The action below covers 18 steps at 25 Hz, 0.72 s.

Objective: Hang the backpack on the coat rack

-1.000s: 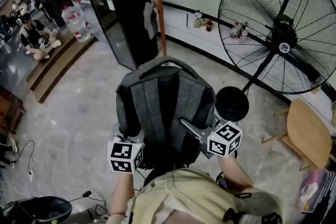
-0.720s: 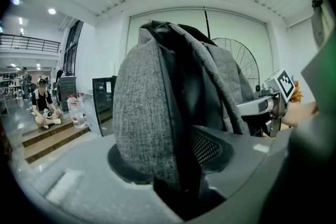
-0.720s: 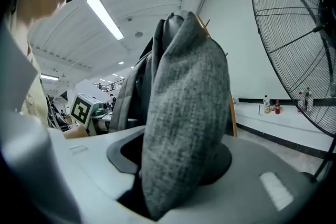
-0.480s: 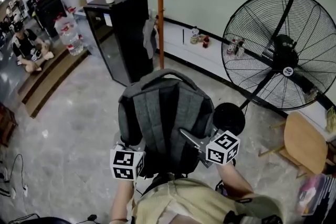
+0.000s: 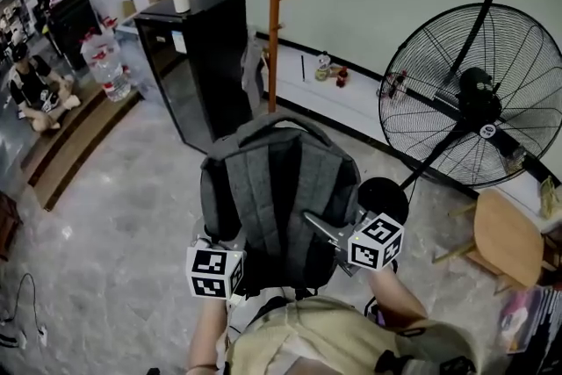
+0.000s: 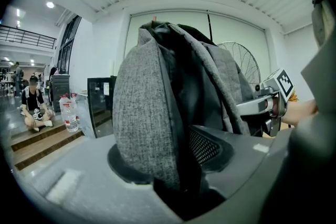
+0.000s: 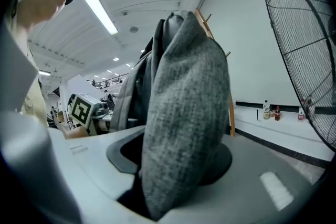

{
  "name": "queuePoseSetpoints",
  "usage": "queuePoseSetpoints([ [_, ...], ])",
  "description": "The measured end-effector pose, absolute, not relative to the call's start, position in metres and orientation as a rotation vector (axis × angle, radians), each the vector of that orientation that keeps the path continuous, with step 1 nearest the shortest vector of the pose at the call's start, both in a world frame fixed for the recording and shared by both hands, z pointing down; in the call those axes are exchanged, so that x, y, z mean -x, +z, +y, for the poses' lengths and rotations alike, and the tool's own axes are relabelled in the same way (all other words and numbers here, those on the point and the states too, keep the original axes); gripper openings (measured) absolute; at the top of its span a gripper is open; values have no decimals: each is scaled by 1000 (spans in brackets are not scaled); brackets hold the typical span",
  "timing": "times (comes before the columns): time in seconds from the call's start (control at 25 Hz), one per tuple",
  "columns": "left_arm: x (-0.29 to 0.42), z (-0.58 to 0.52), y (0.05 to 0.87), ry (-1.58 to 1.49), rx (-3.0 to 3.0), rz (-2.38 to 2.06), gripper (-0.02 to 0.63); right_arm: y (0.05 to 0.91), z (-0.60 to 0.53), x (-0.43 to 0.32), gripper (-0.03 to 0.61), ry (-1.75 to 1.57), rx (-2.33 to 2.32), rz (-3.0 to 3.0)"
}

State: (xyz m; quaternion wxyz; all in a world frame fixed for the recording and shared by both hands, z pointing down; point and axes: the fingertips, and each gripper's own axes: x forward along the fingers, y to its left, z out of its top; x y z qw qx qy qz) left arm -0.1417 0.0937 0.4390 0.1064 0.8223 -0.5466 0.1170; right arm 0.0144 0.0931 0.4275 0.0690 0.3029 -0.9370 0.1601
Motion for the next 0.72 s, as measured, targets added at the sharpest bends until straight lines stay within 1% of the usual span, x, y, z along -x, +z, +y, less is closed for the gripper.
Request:
queuePoseSetpoints([
  [0.2, 152, 78, 451, 374, -2423, -1571, 216, 441, 78, -3, 192, 500, -939, -2812],
  [0.44, 141, 49, 453, 376, -2405, -1549, 213, 443, 39, -12, 198, 494, -905, -2832],
  [0.72, 134, -11, 453, 403, -2381, -1649, 213, 450, -22, -23, 199, 536, -856, -2864],
])
